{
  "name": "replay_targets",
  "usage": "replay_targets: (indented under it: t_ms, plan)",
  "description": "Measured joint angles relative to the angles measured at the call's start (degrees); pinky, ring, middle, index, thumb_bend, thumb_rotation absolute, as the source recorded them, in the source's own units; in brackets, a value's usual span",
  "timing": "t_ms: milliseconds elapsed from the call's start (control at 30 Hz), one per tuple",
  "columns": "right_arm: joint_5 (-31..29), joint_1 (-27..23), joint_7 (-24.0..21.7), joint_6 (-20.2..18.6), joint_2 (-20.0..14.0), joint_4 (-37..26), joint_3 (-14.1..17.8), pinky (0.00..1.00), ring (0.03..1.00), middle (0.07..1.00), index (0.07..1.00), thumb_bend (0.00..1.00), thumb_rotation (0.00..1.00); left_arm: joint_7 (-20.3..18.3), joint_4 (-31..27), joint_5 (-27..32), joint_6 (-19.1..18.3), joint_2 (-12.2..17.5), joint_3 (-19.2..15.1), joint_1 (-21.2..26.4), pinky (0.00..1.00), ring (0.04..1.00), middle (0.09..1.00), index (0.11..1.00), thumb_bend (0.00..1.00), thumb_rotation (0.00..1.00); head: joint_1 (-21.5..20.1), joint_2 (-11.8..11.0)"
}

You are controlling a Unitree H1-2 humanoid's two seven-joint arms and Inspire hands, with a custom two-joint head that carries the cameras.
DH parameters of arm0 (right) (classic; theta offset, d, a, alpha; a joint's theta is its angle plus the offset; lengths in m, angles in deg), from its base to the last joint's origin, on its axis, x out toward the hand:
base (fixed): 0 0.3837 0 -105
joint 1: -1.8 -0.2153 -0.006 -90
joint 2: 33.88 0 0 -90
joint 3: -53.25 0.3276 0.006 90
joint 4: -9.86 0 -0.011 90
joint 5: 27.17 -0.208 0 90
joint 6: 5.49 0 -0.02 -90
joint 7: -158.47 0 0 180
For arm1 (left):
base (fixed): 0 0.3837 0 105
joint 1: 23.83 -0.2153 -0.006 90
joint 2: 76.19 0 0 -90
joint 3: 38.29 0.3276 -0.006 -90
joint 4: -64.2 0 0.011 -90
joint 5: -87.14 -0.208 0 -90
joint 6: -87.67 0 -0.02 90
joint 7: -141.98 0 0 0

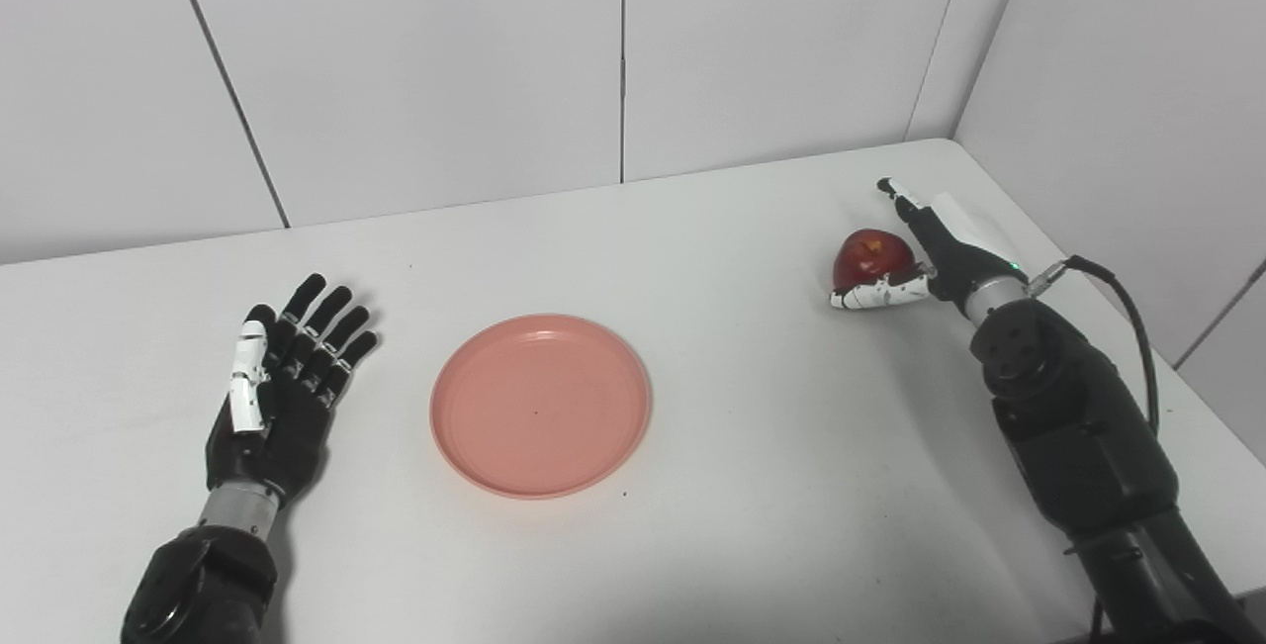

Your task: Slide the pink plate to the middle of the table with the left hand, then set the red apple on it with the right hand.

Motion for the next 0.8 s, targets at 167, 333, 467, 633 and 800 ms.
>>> replay_targets:
  t_ms: [167,333,467,633,800]
  plan:
    - [0.0,0.0,-0.1,0.0,0.0,0.5,0.0,0.78,0.896,0.931,0.939,1.00,0.30,0.0,0.0,0.0,0.0,0.0,0.0,0.0,0.88,0.877,0.891,0.876,0.34,1.00,0.1,0.0]
    - [0.7,0.0,-0.7,0.0,0.1,0.6,0.4,0.64,0.798,0.859,0.906,1.00,0.31,0.0,0.0,0.0,-0.1,0.0,0.0,0.0,0.88,0.878,0.890,0.875,0.34,1.00,0.3,0.0]
    - [0.7,0.0,-0.7,0.0,0.1,0.8,0.4,0.67,0.799,0.854,0.881,1.00,0.31,0.0,-0.1,0.0,-0.2,0.0,0.1,0.0,0.88,0.878,0.891,0.877,0.35,1.00,0.2,-0.1]
    - [-0.4,-0.2,-0.2,0.0,0.1,1.9,0.2,0.68,0.776,0.824,0.835,0.96,0.30,-0.1,-0.1,0.0,-0.2,0.1,0.1,0.0,0.88,0.880,0.893,0.878,0.35,1.00,0.3,-0.2]
    - [-2.4,-0.2,2.1,0.1,0.1,2.8,-0.6,0.63,0.719,0.765,0.776,0.93,0.28,-0.1,-0.1,0.0,-0.2,0.1,0.2,0.0,0.88,0.875,0.887,0.871,0.35,1.00,0.3,-0.2]
